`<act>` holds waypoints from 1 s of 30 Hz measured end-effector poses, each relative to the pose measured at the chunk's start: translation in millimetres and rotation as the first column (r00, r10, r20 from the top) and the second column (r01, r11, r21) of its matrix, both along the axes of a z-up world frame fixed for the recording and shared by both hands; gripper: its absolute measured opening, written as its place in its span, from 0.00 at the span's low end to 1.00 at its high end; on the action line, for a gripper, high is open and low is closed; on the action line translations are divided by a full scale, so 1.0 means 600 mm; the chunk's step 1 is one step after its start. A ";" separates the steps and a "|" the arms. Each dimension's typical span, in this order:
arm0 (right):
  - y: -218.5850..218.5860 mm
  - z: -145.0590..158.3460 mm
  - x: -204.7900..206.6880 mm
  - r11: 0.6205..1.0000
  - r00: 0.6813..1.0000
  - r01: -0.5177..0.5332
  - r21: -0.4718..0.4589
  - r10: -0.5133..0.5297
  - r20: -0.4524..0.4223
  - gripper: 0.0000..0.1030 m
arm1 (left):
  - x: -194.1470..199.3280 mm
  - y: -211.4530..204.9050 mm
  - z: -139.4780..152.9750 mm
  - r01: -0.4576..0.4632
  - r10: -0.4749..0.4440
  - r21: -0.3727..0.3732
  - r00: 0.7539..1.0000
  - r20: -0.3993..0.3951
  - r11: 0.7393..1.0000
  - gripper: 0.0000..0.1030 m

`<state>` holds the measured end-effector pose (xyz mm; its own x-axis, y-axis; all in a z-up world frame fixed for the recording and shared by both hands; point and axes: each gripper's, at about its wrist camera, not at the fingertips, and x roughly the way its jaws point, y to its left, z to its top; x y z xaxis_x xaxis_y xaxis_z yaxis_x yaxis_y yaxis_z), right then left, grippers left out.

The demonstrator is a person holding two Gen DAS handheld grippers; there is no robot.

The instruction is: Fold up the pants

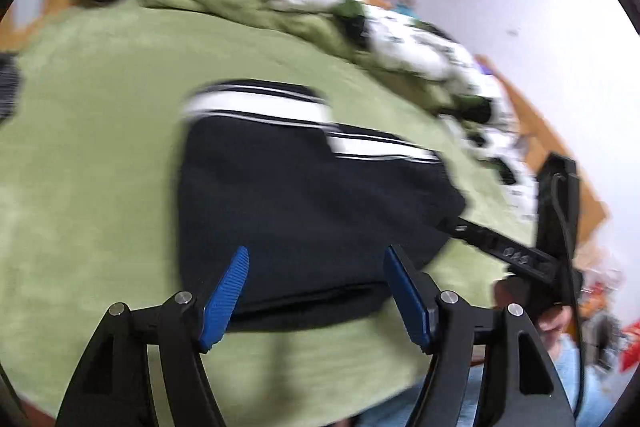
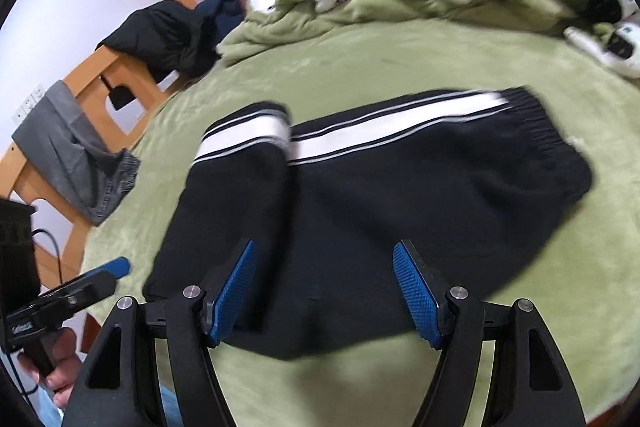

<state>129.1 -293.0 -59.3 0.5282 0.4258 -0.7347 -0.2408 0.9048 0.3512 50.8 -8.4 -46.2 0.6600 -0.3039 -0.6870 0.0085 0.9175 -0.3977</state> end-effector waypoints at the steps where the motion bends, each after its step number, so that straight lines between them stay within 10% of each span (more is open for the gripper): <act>1: 0.018 -0.013 0.009 1.000 1.000 -0.005 0.002 0.006 -0.017 0.68 | -0.006 0.017 -0.004 -0.035 0.035 0.034 0.999 0.001 0.999 0.66; 12: 0.142 -0.098 0.057 0.998 0.988 -0.059 0.006 0.059 -0.145 0.67 | -0.009 0.132 -0.070 -0.221 0.231 0.153 0.971 -0.054 0.963 0.66; 18: 0.174 -0.090 0.069 0.998 0.991 -0.063 -0.005 0.062 -0.115 0.23 | -0.002 0.138 -0.077 -0.227 0.238 0.136 0.969 -0.068 0.964 0.66; 30: 0.123 -0.012 0.073 0.997 0.997 -0.070 -0.039 0.071 0.037 0.16 | 0.026 0.080 -0.073 -0.180 0.189 0.092 0.976 -0.104 0.979 0.66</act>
<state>172.8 -219.5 -66.7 0.5257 0.4351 -0.7310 -0.3167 0.8976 0.3066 66.6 39.3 -89.9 0.6170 -0.1241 -0.7771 -0.2042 0.9285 -0.3103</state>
